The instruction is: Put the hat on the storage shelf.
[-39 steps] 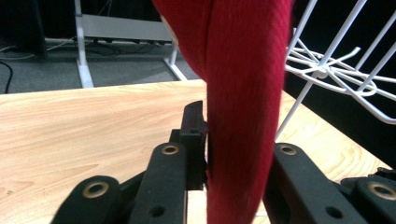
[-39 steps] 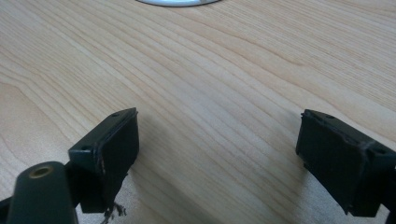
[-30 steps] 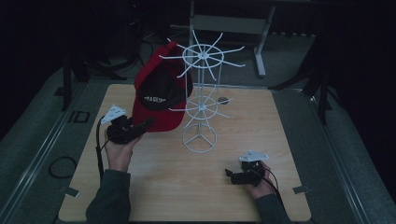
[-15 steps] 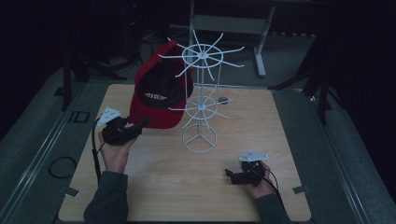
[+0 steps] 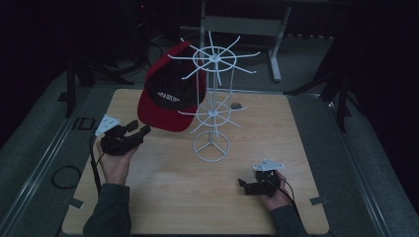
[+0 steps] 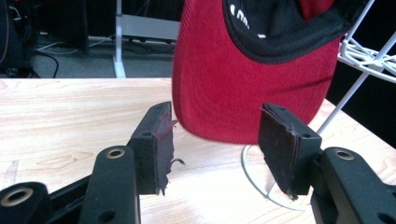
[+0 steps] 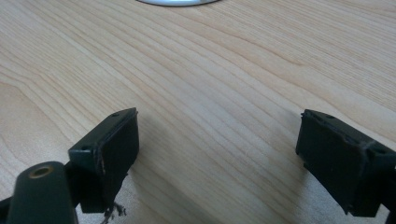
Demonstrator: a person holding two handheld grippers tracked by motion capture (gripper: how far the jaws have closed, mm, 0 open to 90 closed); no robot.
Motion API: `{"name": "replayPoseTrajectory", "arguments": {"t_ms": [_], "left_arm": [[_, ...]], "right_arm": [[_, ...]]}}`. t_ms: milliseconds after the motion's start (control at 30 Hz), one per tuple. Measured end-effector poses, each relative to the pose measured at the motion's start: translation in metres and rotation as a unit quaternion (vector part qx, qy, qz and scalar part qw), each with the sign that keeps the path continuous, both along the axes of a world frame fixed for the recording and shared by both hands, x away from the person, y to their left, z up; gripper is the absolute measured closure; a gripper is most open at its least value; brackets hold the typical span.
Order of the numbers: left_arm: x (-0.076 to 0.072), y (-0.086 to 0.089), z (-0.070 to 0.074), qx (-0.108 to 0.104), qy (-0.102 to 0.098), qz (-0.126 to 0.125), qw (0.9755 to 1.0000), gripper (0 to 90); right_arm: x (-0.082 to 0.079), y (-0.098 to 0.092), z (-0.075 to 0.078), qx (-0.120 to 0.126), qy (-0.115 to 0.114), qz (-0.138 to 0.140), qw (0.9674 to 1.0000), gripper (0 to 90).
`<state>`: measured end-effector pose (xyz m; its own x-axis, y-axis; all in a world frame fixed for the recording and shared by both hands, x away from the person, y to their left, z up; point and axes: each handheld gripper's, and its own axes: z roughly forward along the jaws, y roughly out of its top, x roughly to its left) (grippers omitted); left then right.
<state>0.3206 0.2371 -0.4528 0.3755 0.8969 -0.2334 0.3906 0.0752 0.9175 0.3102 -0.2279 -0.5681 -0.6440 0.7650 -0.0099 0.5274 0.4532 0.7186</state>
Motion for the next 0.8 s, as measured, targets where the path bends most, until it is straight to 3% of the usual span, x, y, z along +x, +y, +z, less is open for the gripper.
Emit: {"name": "replayPoseTrajectory", "arguments": {"t_ms": [367,800], "left_arm": [[-0.004,0.002,-0.011,0.007,0.004,-0.003,1.0000,47.3],[-0.006,0.004,-0.030,0.003,0.025,-0.001,0.9997,45.7]], "right_arm": [[0.000,0.000,0.000,0.000,0.000,0.000,1.0000,13.1],[0.000,0.000,0.000,-0.001,-0.001,0.000,1.0000,13.1]]}}
